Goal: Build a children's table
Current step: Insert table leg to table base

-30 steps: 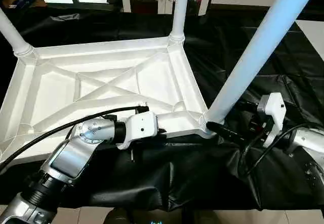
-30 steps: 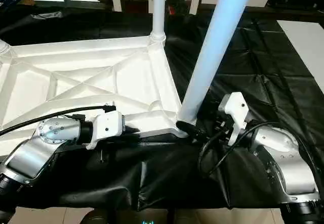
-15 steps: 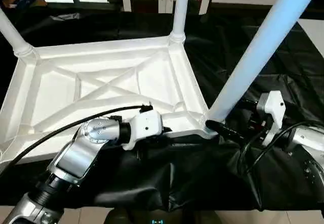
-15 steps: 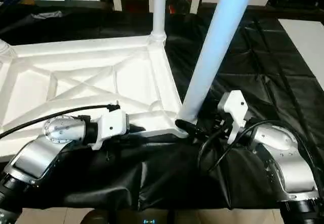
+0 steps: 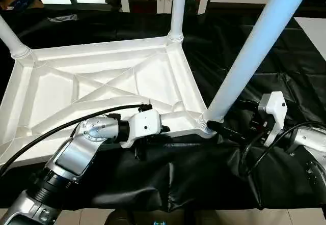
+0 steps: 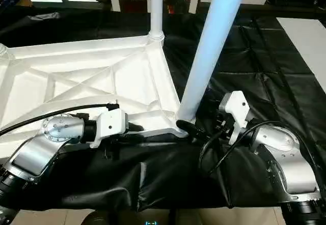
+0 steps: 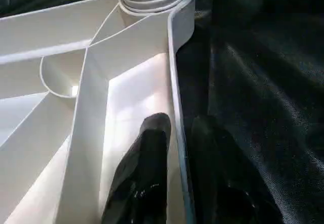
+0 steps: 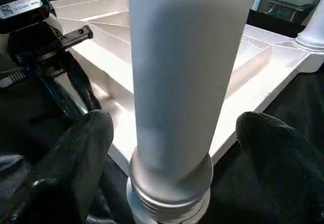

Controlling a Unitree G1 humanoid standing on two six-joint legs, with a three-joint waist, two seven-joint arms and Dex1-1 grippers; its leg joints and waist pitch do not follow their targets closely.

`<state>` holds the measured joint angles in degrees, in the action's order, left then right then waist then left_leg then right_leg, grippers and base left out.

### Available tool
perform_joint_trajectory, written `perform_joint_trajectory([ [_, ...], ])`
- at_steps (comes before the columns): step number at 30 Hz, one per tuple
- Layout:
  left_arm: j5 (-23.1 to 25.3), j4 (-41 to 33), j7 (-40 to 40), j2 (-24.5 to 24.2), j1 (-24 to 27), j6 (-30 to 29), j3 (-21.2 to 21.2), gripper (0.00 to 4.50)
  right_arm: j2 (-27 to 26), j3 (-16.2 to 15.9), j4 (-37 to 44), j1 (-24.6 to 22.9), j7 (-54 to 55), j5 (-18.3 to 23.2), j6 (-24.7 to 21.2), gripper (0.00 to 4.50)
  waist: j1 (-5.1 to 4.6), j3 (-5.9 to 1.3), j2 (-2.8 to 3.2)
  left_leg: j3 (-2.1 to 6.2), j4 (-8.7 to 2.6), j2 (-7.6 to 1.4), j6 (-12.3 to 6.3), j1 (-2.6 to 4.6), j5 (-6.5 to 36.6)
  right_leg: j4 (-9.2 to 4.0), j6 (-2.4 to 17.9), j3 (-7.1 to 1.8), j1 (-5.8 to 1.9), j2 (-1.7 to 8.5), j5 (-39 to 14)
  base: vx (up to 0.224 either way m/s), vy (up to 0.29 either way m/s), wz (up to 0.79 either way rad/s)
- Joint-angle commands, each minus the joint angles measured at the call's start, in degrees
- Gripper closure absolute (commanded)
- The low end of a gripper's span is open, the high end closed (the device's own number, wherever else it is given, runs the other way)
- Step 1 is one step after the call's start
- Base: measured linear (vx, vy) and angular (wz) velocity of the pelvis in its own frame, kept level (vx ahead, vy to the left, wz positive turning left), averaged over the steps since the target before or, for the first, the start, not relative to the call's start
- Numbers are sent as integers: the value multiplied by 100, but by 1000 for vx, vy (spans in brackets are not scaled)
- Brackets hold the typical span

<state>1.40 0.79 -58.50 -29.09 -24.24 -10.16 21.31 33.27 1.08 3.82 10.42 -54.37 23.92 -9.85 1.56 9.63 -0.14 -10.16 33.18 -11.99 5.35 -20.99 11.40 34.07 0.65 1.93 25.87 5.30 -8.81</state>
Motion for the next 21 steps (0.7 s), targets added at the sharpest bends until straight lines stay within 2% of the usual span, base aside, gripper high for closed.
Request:
perform_joint_trajectory([
  [1,100,168,-54,-128,143,-129,49,381,17,-41,19,-27,-75,-62,30,18,-21,-385,-24,-68,-368,-34,-636,15,664,-338,1429,-172,-382,117,-891,0,0,0],
  [5,50,171,-121,-156,179,-202,68,400,20,-40,14,-19,-85,-58,31,18,-23,-388,-27,-71,-365,-33,-661,16,643,-335,1456,-172,-384,117,-860,0,0,0],
  [7,34,144,-145,-167,199,-230,84,434,20,-41,12,-8,-86,-56,27,18,-28,-385,-26,-72,-370,-34,-654,15,670,-339,1453,-171,-382,118,-901,0,0,0],
  [8,21,113,-189,-185,225,-267,121,436,18,-42,8,6,-87,-54,26,18,-34,-391,-46,-72,-368,-35,-658,14,666,-338,1450,-171,-386,117,-904,0,0,0],
  [10,2,65,-251,-202,278,-325,177,444,8,-44,6,34,-90,-43,22,18,-42,-385,-40,-73,-368,-33,-657,6,654,-340,1453,-173,-384,120,-927,0,0,0],
  [14,8,27,-264,-193,351,-339,223,444,-18,-49,9,76,-99,-8,4,18,-60,-393,-42,-72,-363,-31,-691,7,610,-338,1433,-172,-386,120,-926,0,0,0],
  [19,-28,2,-286,-190,364,-330,239,444,-79,-157,-203,230,-132,-88,35,18,-82,-395,-29,-73,-356,-31,-746,11,514,-319,1507,-166,-386,114,-773,0,0,0],
  [21,-35,-3,-276,-190,359,-331,242,444,-103,-209,-296,302,-145,-137,57,18,-97,-393,-43,-75,-353,-28,-754,8,502,-318,1532,-166,-388,113,-743,0,0,0],
])
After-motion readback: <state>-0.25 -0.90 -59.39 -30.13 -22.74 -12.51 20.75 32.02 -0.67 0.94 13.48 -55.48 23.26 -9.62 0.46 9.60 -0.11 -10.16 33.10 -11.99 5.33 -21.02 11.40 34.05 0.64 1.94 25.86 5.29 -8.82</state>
